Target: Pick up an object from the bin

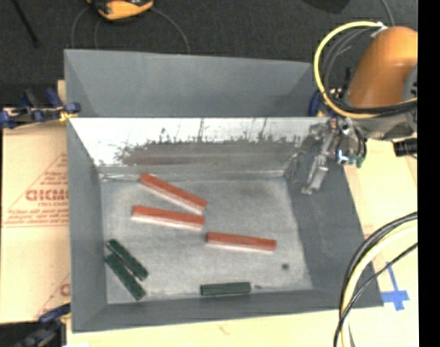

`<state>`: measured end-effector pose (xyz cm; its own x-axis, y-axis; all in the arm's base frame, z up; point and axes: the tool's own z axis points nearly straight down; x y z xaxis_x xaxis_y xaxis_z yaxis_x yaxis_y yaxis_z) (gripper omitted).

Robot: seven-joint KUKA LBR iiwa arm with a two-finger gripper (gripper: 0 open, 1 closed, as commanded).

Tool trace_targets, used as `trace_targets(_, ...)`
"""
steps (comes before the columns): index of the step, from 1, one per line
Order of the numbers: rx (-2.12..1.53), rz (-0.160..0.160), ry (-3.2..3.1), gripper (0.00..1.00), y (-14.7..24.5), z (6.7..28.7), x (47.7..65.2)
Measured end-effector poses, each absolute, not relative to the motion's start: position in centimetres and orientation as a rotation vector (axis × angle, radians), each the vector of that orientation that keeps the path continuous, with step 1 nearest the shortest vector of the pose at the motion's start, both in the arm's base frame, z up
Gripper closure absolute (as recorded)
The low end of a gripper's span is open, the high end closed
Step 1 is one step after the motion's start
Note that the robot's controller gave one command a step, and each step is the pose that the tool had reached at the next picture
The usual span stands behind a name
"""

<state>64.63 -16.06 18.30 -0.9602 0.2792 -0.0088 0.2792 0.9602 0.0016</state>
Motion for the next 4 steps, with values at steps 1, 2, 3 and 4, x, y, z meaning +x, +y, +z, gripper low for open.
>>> trace_targets(1,0.476,-0.001,3.098,0.0,-16.2,14.6,61.3)
trace_targets(2,0.364,-0.006,3.111,0.0,-12.0,8.9,62.5)
trace_targets(3,0.108,-0.001,3.135,0.0,-10.2,7.1,59.7)
trace_targets(4,-0.058,0.001,3.143,0.0,-10.7,12.7,59.5)
